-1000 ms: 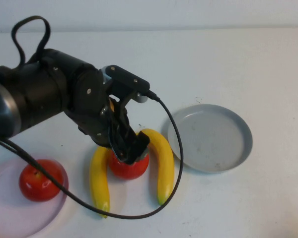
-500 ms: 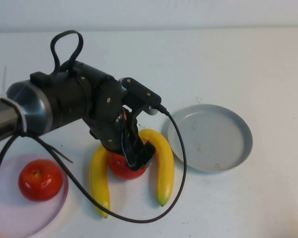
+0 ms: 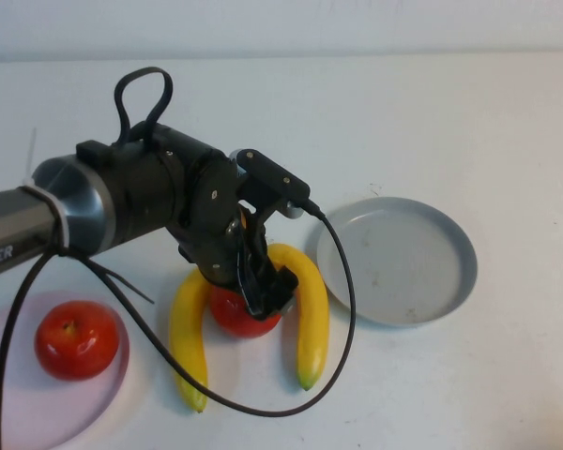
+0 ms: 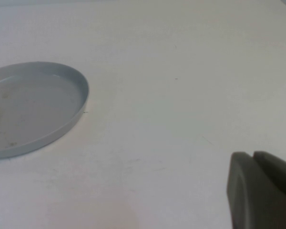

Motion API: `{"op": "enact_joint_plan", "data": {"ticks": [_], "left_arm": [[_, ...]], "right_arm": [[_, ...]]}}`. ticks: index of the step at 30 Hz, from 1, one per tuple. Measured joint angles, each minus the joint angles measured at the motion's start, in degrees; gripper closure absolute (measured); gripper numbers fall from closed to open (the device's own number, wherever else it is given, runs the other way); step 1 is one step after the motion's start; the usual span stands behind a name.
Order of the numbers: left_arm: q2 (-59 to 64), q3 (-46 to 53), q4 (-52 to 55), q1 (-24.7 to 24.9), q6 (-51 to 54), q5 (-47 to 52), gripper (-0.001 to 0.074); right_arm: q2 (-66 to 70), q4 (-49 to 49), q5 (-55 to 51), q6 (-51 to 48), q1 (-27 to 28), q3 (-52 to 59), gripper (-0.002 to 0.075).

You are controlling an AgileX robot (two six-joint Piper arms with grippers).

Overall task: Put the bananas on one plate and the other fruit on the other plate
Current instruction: Put one type of fruit in the left plate

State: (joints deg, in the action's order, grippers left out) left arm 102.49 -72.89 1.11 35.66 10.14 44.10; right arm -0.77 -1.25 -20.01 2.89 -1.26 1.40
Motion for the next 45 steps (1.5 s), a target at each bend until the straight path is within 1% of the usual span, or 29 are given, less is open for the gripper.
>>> {"op": "enact_joint_plan", "data": {"ticks": [2,3,10,15,17,19,23,29,33,37,40,45], "left_arm": [[0.1,0.0,0.0,0.0,0.0,0.0,0.0158],[0.1,0.0,0.0,0.0,0.0,0.0,0.0169],[-2.1,0.0,0.0,0.0,0.0,1.5,0.0169],[-10.7,0.0,0.0,-0.1,-0.6,5.3,0.0169],[-14.5,0.0,-0.1,-1.1,-1.5,8.2,0.0169],[-17.4,0.0,-0.2,-2.9,-3.0,10.9,0.0169],[-22.7,1.3,0.0,-9.4,-5.5,16.7,0.0169],[-30.0,8.5,0.2,-19.1,-8.0,21.5,0.0169],[-34.3,14.1,0.2,-24.8,-8.7,22.5,0.0169],[-35.7,20.3,0.2,-29.2,-8.9,21.6,0.0169],[-35.7,24.8,0.2,-32.0,-8.9,17.3,0.0169],[-35.7,30.3,0.2,-33.7,-7.1,9.0,0.0169]], "right_arm": [[0.0,0.0,0.0,0.0,0.0,0.0,0.0743],[0.0,0.0,0.0,0.0,0.0,0.0,0.0743],[0.0,0.0,0.0,0.0,0.0,0.0,0.0743],[0.0,0.0,0.0,0.0,0.0,0.0,0.0743],[0.0,0.0,0.0,0.0,0.0,0.0,0.0743],[0.0,0.0,0.0,0.0,0.0,0.0,0.0743],[0.0,0.0,0.0,0.0,0.0,0.0,0.0743],[0.0,0.0,0.0,0.0,0.0,0.0,0.0743],[0.0,0.0,0.0,0.0,0.0,0.0,0.0743],[0.0,0.0,0.0,0.0,0.0,0.0,0.0743],[0.0,0.0,0.0,0.0,0.0,0.0,0.0743],[0.0,0.0,0.0,0.0,0.0,0.0,0.0743]]}}
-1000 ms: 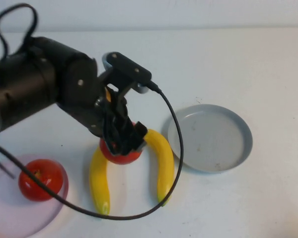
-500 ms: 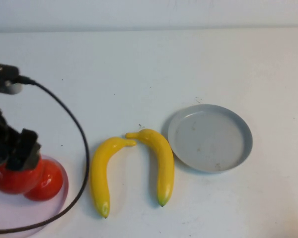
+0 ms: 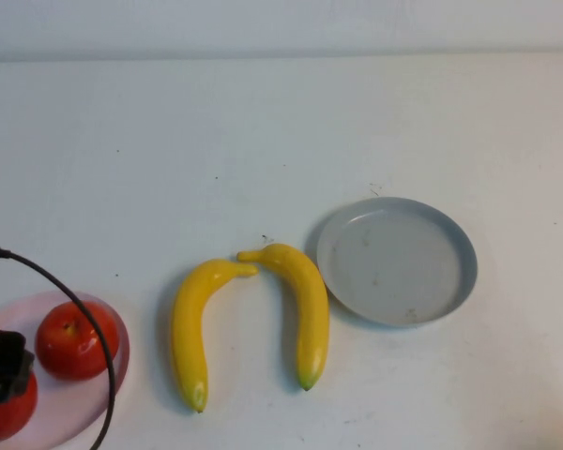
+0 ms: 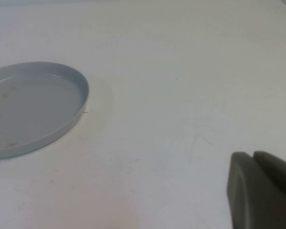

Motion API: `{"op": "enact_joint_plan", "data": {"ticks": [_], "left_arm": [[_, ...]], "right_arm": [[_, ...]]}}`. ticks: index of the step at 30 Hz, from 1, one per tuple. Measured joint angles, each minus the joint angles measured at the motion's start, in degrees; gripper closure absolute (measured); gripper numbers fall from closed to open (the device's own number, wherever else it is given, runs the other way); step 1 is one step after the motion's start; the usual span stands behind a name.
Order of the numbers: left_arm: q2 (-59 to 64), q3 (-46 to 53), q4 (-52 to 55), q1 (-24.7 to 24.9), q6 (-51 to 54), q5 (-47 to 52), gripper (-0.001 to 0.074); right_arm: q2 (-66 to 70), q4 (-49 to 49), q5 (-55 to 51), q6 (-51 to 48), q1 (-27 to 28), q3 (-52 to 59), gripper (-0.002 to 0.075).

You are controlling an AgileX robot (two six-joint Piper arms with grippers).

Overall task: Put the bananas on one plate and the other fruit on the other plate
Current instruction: Put one type of fruit in the left plate

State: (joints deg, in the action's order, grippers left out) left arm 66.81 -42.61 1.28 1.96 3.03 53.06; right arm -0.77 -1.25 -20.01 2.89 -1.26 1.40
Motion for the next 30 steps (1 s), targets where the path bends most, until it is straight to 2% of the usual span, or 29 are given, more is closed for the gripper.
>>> {"op": "enact_joint_plan", "data": {"ticks": [3,9,15,20,22,26,27,30], "left_arm": [[0.0,1.3,0.0,0.0,1.8,-2.4,0.0168],[0.3,2.1,-0.1,0.0,2.5,-3.6,0.0068],[-1.2,2.1,-0.2,0.0,1.6,-5.2,0.0067],[-9.7,2.2,-4.0,0.0,0.8,-5.5,0.009],[-14.0,2.2,-6.0,0.0,1.3,-5.5,0.0192],[-23.3,2.2,-7.4,0.0,3.7,-5.2,0.056],[-25.4,2.2,-7.6,0.0,4.2,-5.2,0.062],[-30.9,2.2,-8.6,0.0,5.3,-5.1,0.0699]], "right_arm": [[0.0,0.0,0.0,0.0,0.0,0.0,0.0743],[0.0,0.0,0.0,0.0,0.0,0.0,0.0743],[0.0,0.0,0.0,0.0,0.0,0.0,0.0743],[0.0,0.0,0.0,0.0,0.0,0.0,0.0743],[0.0,0.0,0.0,0.0,0.0,0.0,0.0743],[0.0,0.0,0.0,0.0,0.0,0.0,0.0743],[0.0,0.0,0.0,0.0,0.0,0.0,0.0743],[0.0,0.0,0.0,0.0,0.0,0.0,0.0743]]}}
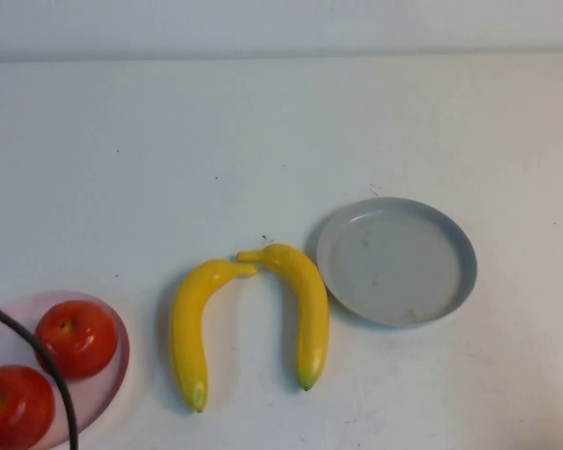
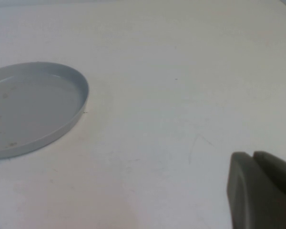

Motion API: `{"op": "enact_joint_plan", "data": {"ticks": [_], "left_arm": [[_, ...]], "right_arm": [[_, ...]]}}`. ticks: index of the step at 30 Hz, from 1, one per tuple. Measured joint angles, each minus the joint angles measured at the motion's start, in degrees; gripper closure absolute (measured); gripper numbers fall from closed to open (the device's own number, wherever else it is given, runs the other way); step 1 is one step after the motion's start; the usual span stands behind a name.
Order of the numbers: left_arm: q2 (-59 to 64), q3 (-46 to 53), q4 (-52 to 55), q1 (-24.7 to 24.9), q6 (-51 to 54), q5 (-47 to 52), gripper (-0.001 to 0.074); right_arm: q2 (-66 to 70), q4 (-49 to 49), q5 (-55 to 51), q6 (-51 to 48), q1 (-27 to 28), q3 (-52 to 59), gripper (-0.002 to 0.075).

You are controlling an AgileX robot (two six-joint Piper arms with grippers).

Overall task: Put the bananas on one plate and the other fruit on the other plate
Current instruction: Put one type of fruit in the left plate, then put another type of fruit in the right plate

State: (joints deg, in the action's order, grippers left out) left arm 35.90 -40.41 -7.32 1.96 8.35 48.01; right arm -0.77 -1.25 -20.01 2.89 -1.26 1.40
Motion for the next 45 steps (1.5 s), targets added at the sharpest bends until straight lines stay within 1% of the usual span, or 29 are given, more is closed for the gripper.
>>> {"op": "enact_joint_plan", "data": {"ticks": [5,9,12,15,19,27,29,34,37,41,45], "left_arm": [[-9.1,2.2,-7.0,0.0,5.0,-2.3,0.0728],[-17.6,8.6,-14.6,0.0,12.7,-7.9,0.0731],[-21.7,13.8,-15.3,0.0,15.2,-12.6,0.0731],[-23.4,17.3,-15.9,0.0,15.4,-16.4,0.0731],[-24.1,19.4,-16.9,0.0,15.2,-20.2,0.0731],[-24.2,27.6,-17.2,0.0,18.7,-39.2,0.0732],[-24.8,30.1,-14.9,0.0,17.0,-43.2,0.0732],[-31.2,35.8,-2.9,0.0,4.4,-46.4,0.0732],[-35.5,38.8,-0.6,0.0,1.9,-46.8,0.0732],[-36.4,41.7,0.4,0.0,-0.6,-47.0,0.0732],[-36.5,41.8,1.6,0.0,-1.4,-42.3,0.0732]], "right_arm": [[0.0,0.0,0.0,0.0,0.0,0.0,0.0743],[0.0,0.0,0.0,0.0,0.0,0.0,0.0743],[0.0,0.0,0.0,0.0,0.0,0.0,0.0743],[0.0,0.0,0.0,0.0,0.0,0.0,0.0743],[0.0,0.0,0.0,0.0,0.0,0.0,0.0743],[0.0,0.0,0.0,0.0,0.0,0.0,0.0743],[0.0,0.0,0.0,0.0,0.0,0.0,0.0743],[0.0,0.0,0.0,0.0,0.0,0.0,0.0743],[0.0,0.0,0.0,0.0,0.0,0.0,0.0743],[0.0,0.0,0.0,0.0,0.0,0.0,0.0743],[0.0,0.0,0.0,0.0,0.0,0.0,0.0743]]}}
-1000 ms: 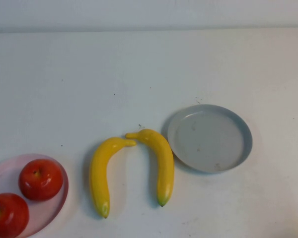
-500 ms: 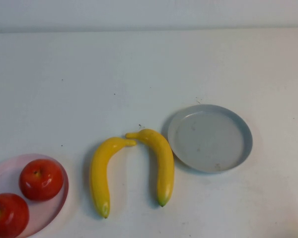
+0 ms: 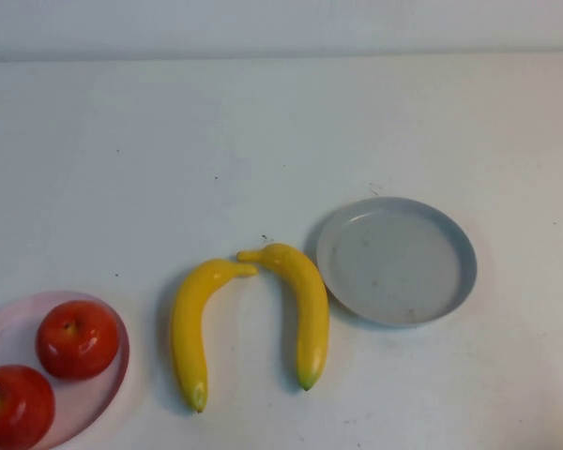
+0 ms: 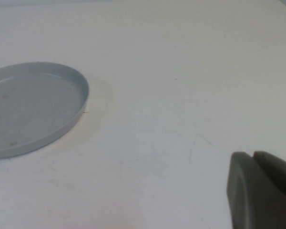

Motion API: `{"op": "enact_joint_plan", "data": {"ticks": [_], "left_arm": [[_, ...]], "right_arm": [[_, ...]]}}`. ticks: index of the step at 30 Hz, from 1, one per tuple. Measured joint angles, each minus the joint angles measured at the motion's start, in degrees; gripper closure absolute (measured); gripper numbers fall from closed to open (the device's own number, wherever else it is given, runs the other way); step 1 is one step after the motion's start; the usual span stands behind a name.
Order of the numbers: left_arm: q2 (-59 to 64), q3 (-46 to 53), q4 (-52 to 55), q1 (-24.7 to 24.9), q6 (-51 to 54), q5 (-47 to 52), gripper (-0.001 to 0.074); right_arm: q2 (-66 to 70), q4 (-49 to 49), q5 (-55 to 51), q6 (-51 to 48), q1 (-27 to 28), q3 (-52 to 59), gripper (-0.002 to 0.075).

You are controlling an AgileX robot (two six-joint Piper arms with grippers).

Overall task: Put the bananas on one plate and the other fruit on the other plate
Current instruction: Put another type of fruit in the right plate

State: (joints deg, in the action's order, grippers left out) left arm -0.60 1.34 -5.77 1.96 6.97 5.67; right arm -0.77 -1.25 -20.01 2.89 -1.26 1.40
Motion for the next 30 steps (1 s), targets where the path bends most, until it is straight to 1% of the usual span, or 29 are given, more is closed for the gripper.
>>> {"op": "enact_joint_plan", "data": {"ticks": [7,10,30], "left_arm": [[0.0,0.0,2.0,0.0,-0.1,12.2,0.0733],[0.0,0.1,2.0,0.0,-0.1,15.6,0.0733],[0.0,0.1,2.0,0.0,-0.1,15.8,0.0733]], "right_arm": [[0.0,0.0,0.0,0.0,0.0,0.0,0.0743],[0.0,0.0,0.0,0.0,0.0,0.0,0.0743],[0.0,0.0,0.0,0.0,0.0,0.0,0.0743]]}}
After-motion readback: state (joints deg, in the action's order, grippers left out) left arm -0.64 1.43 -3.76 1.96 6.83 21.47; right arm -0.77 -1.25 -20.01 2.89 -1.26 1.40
